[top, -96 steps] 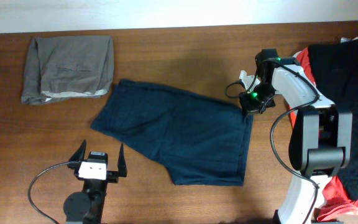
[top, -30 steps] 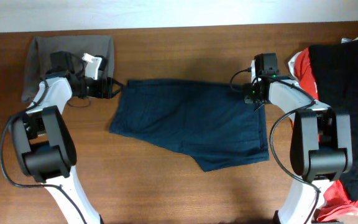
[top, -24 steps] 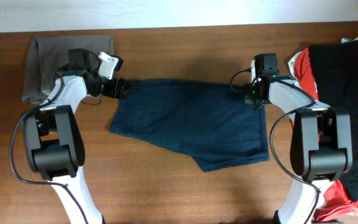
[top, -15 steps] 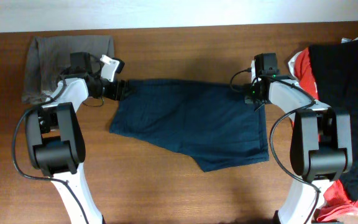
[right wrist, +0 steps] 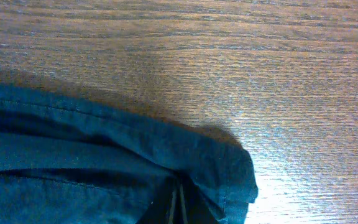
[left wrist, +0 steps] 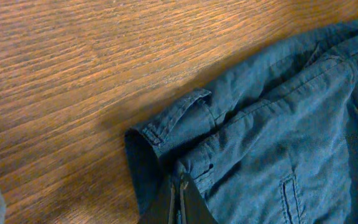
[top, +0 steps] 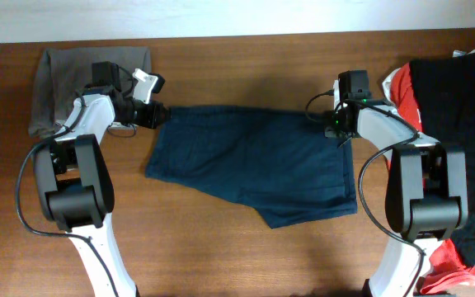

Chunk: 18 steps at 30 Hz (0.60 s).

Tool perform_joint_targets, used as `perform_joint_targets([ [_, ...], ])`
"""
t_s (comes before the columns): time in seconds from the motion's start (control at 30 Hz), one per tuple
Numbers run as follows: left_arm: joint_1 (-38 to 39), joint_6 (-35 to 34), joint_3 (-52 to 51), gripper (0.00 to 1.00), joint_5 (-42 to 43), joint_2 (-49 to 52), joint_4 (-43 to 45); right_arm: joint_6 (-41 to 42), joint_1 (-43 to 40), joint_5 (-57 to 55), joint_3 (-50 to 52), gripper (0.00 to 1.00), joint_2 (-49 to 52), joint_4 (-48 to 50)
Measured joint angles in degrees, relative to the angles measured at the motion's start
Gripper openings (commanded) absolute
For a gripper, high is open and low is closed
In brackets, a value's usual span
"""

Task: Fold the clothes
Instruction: 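Pull both edges apart and lay the shorts flat, then release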

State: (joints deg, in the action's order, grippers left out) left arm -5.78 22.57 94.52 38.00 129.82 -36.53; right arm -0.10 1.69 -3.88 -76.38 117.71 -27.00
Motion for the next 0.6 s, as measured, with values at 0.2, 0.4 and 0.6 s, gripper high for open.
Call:
perform_joint_targets([
  [0.2, 0.04, -1.11, 0.00, 0.01, -3.10, -6.45, -5.35, -4.04, -0.59, 13.64, -11.26, 0.04, -1.16, -17.03],
  [0.4, 0.48, -12.66, 0.48, 0.01, -8.24, -11.45, -30.88, -1.73, -0.52, 15.45, -12.33, 0.04, -7.63, -42.64],
  [0.6, 7.37, -25.05, -16.44, 0.01, -20.28, -12.22, -16.04, 1.66, -0.52, 15.65, 7.69, 0.04, -8.15, -21.94],
])
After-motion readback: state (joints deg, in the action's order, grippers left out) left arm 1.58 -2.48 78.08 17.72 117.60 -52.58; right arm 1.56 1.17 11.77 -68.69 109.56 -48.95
